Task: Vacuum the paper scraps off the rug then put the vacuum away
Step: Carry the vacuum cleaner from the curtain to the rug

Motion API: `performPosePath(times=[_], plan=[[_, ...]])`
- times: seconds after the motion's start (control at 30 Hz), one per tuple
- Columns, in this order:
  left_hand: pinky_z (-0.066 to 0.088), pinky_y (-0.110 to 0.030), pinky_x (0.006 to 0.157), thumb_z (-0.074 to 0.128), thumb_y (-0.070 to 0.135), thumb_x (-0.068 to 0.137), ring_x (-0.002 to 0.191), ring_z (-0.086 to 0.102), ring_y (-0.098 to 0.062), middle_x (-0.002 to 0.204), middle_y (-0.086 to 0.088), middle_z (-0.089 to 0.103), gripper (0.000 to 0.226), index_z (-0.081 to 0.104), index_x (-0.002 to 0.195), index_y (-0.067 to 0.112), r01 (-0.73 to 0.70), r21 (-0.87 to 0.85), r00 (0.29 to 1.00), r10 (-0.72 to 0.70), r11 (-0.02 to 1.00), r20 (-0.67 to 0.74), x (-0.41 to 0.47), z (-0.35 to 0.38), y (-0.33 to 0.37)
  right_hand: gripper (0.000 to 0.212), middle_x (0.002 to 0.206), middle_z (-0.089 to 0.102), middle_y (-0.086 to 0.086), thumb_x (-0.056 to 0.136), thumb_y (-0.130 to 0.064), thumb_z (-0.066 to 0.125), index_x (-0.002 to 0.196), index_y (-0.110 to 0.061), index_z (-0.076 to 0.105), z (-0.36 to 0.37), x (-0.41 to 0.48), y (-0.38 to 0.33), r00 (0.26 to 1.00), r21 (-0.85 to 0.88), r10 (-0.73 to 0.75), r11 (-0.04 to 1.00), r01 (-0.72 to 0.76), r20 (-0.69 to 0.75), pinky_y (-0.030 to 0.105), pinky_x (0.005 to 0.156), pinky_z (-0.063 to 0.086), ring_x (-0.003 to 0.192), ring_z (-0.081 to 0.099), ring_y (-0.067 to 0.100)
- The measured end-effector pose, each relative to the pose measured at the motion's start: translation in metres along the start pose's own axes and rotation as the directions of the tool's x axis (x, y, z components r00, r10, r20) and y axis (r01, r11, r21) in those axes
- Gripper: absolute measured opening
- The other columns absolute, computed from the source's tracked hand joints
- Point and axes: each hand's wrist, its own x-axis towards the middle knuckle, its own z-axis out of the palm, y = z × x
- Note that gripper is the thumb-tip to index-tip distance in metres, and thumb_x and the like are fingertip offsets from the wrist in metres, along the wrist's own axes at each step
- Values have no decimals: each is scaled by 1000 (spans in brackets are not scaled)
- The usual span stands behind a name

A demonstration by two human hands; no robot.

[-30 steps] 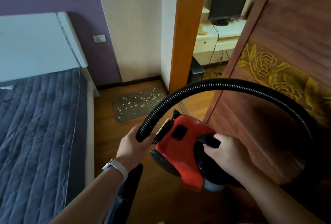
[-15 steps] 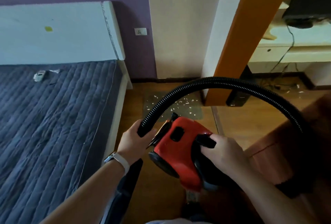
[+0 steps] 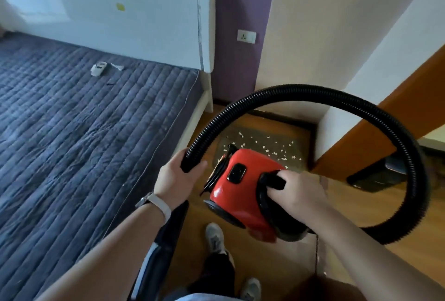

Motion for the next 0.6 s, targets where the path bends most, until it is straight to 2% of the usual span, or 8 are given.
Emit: performPosePath(times=[0.1,0.3,0.43,0.6], plan=[[48,-21,44,71,46,86,48,57,-5,68,12,66,15,60,96,49,29,-18,1000,-29,999,-7,43,-2,-15,29,58,59,-6,77,-52,54,66,-26,54,8,43,-18,999,-27,-23,999,24,45,30,48,40,56,60,13],[48,-23,45,71,43,88,46,57,-5,69,4,67,16,61,100,46,100,-78,995,-100,992,6,125,-8,-31,27,59,60,-4,75,-52,53,67,-26,53,16,120,-47,995,-60,-19,998,25,100,32,52,47,57,60,14],[49,-27,45,72,44,86,47,56,-7,71,2,68,19,60,101,47,134,-132,991,-136,982,-5,158,-14,-31,27,62,62,-6,76,-52,56,71,-26,55,13,159,-59,992,-125,-42,991,57,118,34,59,54,61,61,15],[50,-27,45,72,47,85,48,59,-8,72,7,69,21,59,100,52,160,-173,984,-172,972,-53,187,-13,-39,20,66,63,-10,72,-58,52,76,-39,57,17,211,-67,982,-131,-102,984,124,161,34,65,53,68,63,16]])
